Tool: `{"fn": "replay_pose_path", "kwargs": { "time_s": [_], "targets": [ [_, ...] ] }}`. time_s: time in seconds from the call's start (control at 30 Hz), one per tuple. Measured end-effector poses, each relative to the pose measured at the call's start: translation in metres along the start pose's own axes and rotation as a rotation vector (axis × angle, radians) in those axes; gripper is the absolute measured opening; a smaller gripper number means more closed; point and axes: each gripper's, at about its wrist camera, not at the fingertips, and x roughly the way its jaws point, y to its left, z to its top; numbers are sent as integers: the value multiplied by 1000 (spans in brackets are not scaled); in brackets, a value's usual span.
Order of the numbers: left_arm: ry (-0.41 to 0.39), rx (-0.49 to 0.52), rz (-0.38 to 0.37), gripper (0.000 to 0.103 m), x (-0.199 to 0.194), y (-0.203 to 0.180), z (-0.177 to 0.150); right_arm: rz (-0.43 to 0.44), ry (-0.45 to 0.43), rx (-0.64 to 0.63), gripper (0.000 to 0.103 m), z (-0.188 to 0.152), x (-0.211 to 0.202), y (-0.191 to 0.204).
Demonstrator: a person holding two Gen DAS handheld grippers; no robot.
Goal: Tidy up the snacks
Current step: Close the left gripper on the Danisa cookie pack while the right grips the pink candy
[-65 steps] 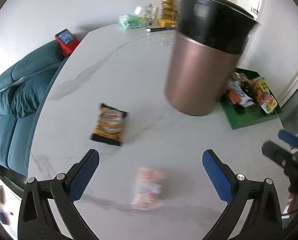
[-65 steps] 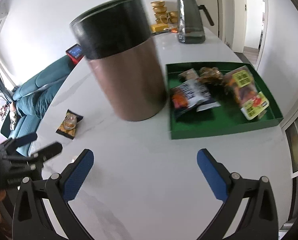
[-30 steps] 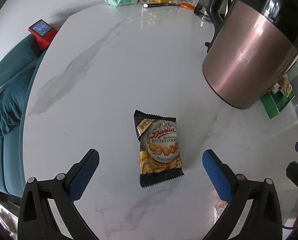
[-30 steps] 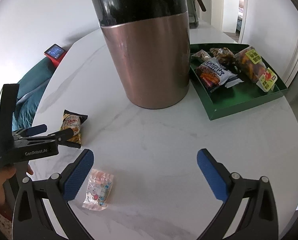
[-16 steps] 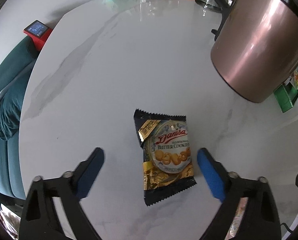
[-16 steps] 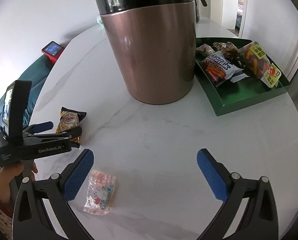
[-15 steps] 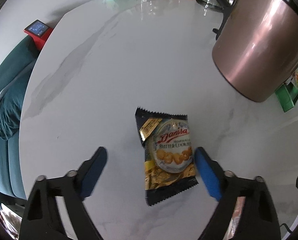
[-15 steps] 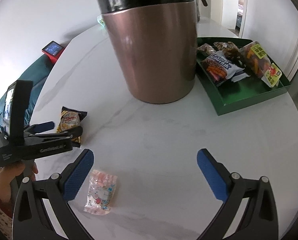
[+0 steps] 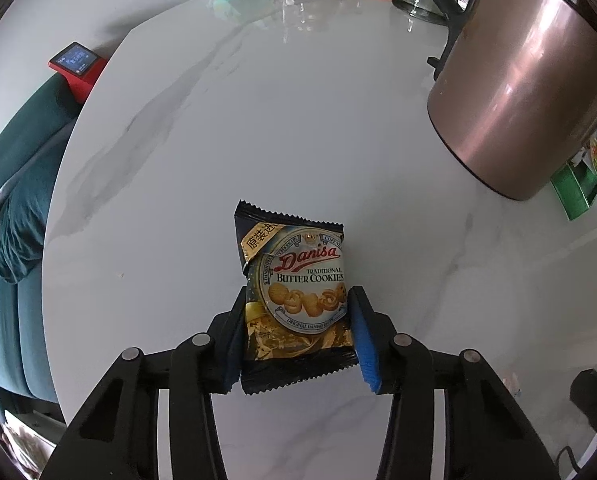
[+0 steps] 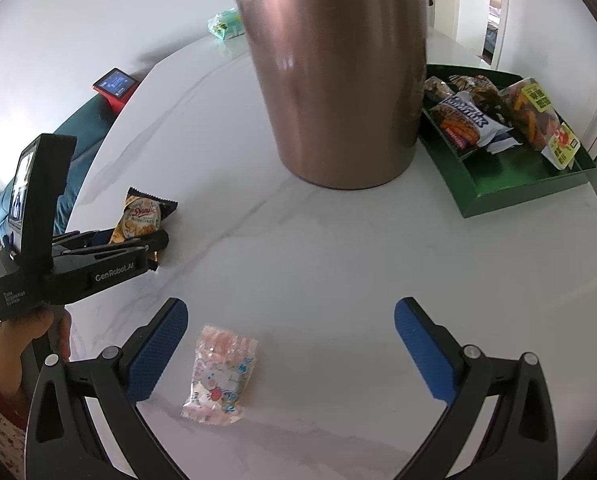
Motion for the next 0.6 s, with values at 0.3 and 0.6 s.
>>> {"fn": "replay_pose_path", "kwargs": {
  "time_s": [0.3,0.6],
  "targets": [
    [2,-2,-3,40,-4,4,-6,7,54,-34,103,-16,12,22],
    [10,-30,-18,40,-11,14,-23,0,95,-90,103,-33,26,47]
  ]
}}
